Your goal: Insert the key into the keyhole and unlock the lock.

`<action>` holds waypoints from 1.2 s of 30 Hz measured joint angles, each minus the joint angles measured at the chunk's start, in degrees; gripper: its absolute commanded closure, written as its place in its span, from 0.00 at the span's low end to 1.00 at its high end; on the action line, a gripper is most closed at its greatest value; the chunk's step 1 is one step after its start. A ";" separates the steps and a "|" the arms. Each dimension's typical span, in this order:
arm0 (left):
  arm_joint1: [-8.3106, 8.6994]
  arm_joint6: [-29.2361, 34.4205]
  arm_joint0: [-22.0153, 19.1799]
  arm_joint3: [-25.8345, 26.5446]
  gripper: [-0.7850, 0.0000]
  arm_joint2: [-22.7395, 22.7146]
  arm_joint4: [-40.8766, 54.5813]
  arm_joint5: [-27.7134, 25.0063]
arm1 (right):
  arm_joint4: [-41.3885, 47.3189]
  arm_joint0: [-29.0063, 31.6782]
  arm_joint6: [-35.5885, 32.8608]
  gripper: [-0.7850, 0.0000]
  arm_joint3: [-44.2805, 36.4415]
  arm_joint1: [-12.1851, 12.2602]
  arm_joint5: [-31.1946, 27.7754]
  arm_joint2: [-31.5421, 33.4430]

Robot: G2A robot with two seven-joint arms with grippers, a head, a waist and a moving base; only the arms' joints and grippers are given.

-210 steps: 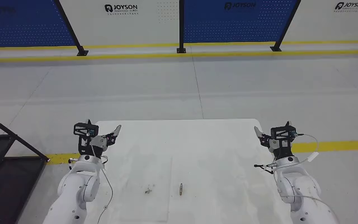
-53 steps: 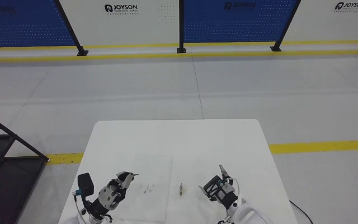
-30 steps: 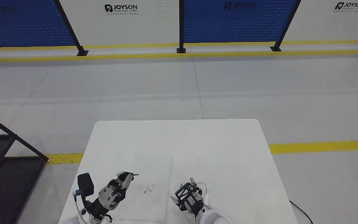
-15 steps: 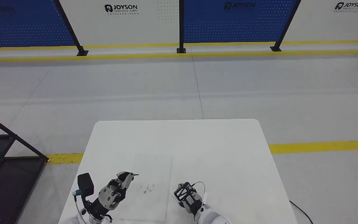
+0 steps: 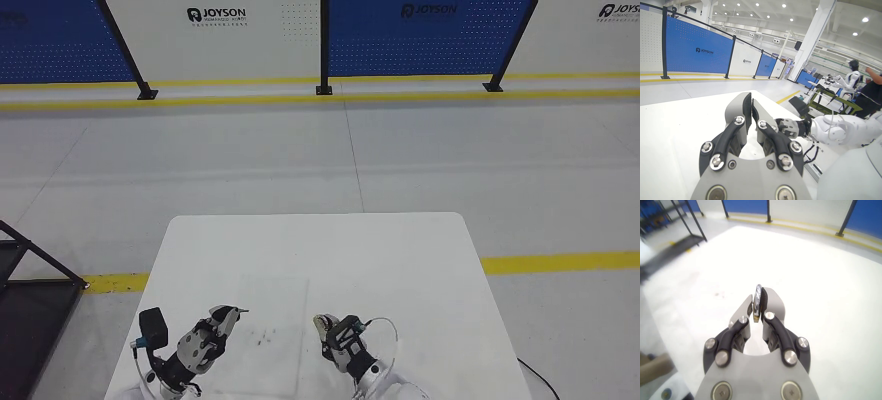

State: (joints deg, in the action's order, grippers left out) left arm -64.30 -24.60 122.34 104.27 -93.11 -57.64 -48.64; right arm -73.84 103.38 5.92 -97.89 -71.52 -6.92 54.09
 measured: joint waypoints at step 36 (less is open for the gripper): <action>-0.19 0.53 -3.77 0.20 1.00 15.09 27.85 -9.36 | 33.59 -2.03 19.95 1.00 -0.64 0.11 -33.64 2.97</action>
State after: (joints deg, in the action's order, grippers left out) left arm -64.48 -24.07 118.57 104.47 -78.02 -29.79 -58.00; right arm -40.25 101.35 25.87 -98.53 -71.41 -40.56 57.06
